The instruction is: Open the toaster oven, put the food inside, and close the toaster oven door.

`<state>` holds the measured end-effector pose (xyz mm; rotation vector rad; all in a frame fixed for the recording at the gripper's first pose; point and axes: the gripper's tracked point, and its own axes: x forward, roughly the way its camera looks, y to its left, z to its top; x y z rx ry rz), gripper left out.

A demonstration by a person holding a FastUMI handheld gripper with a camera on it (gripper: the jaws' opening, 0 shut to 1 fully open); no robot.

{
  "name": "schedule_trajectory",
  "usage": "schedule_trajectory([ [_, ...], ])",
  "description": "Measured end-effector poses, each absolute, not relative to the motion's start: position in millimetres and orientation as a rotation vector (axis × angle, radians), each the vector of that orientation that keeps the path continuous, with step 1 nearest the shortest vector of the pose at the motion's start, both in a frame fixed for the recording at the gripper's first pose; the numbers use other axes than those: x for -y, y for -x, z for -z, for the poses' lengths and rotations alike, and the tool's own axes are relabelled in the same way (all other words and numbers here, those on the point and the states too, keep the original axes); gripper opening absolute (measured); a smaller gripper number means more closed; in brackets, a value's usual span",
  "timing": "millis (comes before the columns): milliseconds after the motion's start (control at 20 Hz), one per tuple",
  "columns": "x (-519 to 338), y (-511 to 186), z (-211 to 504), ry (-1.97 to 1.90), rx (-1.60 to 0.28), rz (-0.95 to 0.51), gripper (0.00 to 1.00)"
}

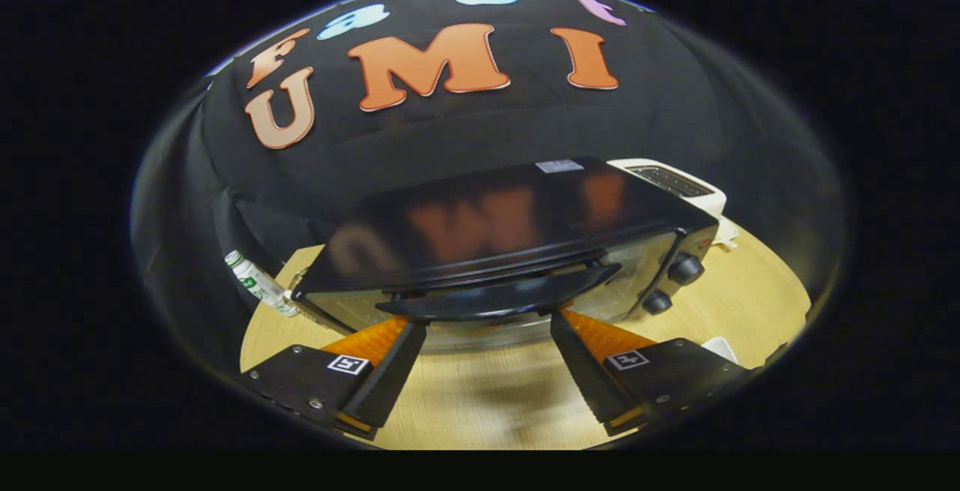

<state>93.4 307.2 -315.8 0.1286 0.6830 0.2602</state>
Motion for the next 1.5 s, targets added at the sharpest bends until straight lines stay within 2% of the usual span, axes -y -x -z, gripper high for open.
schedule_trajectory([
  [250,-300,-69,313,-0.133,-0.702,-0.283,0.99],
  [450,-267,-67,284,-0.150,-0.668,-0.273,0.99],
  [900,-167,-89,153,-0.144,-0.479,-0.246,0.99],
  [1300,-73,-97,9,-0.091,-0.208,-0.201,0.99],
  [1500,-43,-77,-18,-0.109,-0.147,-0.210,0.99],
])
